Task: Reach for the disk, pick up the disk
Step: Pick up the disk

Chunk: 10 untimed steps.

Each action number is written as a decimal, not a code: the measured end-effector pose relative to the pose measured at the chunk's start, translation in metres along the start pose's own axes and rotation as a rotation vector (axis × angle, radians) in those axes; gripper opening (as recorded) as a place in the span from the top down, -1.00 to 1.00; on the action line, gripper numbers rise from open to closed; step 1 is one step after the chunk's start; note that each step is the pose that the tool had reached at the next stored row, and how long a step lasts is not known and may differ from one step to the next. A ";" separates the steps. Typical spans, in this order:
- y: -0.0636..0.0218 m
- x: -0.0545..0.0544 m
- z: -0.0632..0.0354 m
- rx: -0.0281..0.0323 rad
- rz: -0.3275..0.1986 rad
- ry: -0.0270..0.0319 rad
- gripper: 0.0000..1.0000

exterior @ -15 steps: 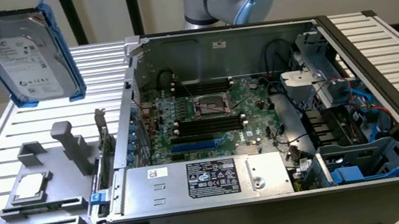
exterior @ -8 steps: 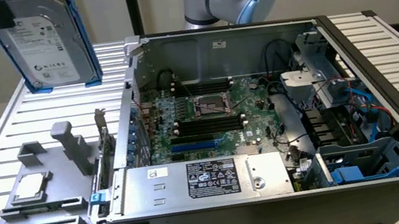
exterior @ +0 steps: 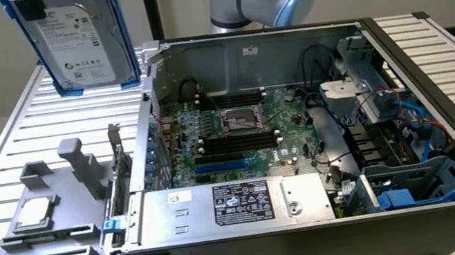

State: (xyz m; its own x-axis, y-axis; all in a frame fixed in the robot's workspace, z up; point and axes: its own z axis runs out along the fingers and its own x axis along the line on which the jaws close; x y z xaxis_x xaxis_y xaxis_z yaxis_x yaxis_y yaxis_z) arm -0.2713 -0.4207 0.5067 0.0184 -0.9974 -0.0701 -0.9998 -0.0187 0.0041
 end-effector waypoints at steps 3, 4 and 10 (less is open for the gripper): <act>-0.0125 0.003 -0.0010 0.0001 0.000 -0.0071 0.35; -0.0170 0.004 -0.0012 0.0002 0.000 -0.0080 0.35; -0.0426 0.013 -0.0021 -0.0010 0.000 -0.0094 0.35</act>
State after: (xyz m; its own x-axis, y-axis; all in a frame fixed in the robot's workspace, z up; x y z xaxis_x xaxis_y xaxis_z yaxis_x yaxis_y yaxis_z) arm -0.2285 -0.4334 0.5076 0.0182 -0.9967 -0.0795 -0.9998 -0.0186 0.0051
